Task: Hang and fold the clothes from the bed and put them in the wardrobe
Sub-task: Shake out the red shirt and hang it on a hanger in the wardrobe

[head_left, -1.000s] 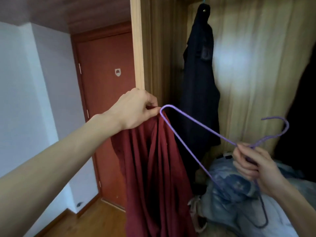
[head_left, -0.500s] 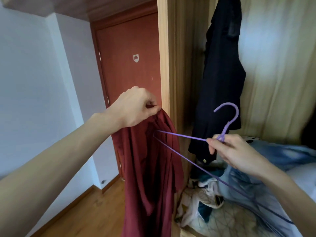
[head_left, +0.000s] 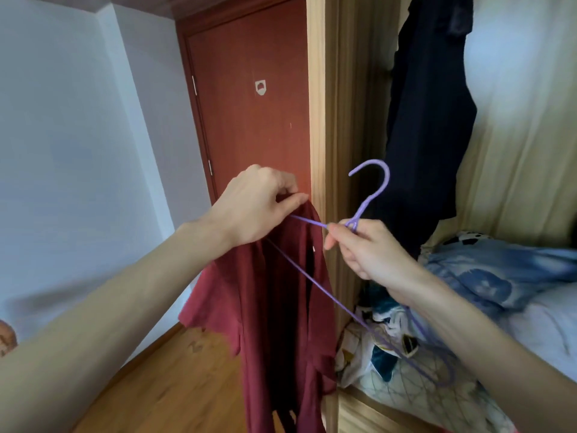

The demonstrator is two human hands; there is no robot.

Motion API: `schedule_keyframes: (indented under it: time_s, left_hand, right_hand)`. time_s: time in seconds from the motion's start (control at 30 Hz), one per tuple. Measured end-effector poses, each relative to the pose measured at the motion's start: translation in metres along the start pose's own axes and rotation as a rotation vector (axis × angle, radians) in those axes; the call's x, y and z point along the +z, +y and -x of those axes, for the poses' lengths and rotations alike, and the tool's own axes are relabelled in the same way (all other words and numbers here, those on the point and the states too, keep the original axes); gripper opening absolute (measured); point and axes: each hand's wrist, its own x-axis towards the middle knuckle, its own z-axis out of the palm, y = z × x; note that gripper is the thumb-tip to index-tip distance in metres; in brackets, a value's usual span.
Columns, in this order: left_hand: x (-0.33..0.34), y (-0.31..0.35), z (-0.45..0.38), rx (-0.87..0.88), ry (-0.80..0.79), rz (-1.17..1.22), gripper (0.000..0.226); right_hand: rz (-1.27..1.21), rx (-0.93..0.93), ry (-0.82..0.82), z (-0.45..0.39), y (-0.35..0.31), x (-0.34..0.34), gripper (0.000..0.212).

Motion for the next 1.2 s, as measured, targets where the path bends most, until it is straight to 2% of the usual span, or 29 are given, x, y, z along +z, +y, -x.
schedule_keyframes:
  time_s: [0.1, 0.23, 0.33, 0.4, 0.47, 0.53, 0.6, 0.7, 0.8, 0.87, 0.93, 1.0, 1.07, 1.2]
  left_hand:
    - [0.006, 0.006, 0.009, -0.033, -0.04, 0.061, 0.032]
    - [0.01, 0.002, 0.027, 0.015, -0.185, 0.128, 0.012]
    - [0.017, -0.006, 0.038, 0.072, -0.123, -0.011, 0.01]
    - [0.022, -0.007, 0.04, 0.107, -0.119, 0.039, 0.021]
    - [0.028, -0.006, 0.04, 0.106, -0.116, 0.085, 0.023]
    - [0.036, -0.004, 0.038, 0.121, -0.001, -0.022, 0.011]
    - [0.042, -0.003, 0.034, 0.151, 0.058, -0.128, 0.018]
    - [0.048, -0.004, 0.025, 0.22, -0.024, -0.125, 0.022]
    - [0.051, -0.008, 0.02, 0.251, -0.077, -0.134, 0.025]
    - [0.054, -0.011, 0.021, 0.254, -0.085, -0.087, 0.025]
    - [0.055, -0.017, 0.024, 0.227, -0.077, -0.03, 0.024]
    - [0.055, -0.024, 0.029, 0.182, -0.058, 0.027, 0.023]
    - [0.054, -0.031, 0.035, 0.148, -0.036, 0.075, 0.022]
    - [0.054, -0.037, 0.046, 0.085, -0.02, 0.143, 0.019]
  right_hand:
    - [-0.02, -0.005, 0.052, 0.001, 0.007, 0.017, 0.037]
    - [-0.092, -0.04, 0.095, 0.003, 0.01, 0.02, 0.036]
    - [-0.118, -0.066, 0.083, 0.004, 0.011, 0.017, 0.036]
    - [-0.116, -0.069, 0.072, 0.003, 0.012, 0.014, 0.035]
    - [-0.119, -0.068, 0.069, 0.001, 0.012, 0.011, 0.035]
    - [-0.112, -0.077, 0.05, -0.001, 0.011, 0.005, 0.035]
    - [-0.091, -0.093, 0.023, -0.002, 0.011, 0.0, 0.035]
    - [-0.063, -0.104, -0.005, -0.001, 0.01, -0.005, 0.036]
    - [-0.037, -0.077, -0.076, 0.002, 0.009, -0.013, 0.034]
    - [-0.02, -0.049, -0.19, 0.004, 0.011, -0.024, 0.033]
    - [-0.024, 0.016, -0.312, 0.007, 0.022, -0.04, 0.041]
    - [-0.133, 0.143, -0.39, 0.01, 0.042, -0.055, 0.058]
    - [-0.346, 0.256, -0.397, 0.01, 0.065, -0.065, 0.071]
    - [-0.551, 0.312, -0.428, 0.008, 0.106, -0.062, 0.059]
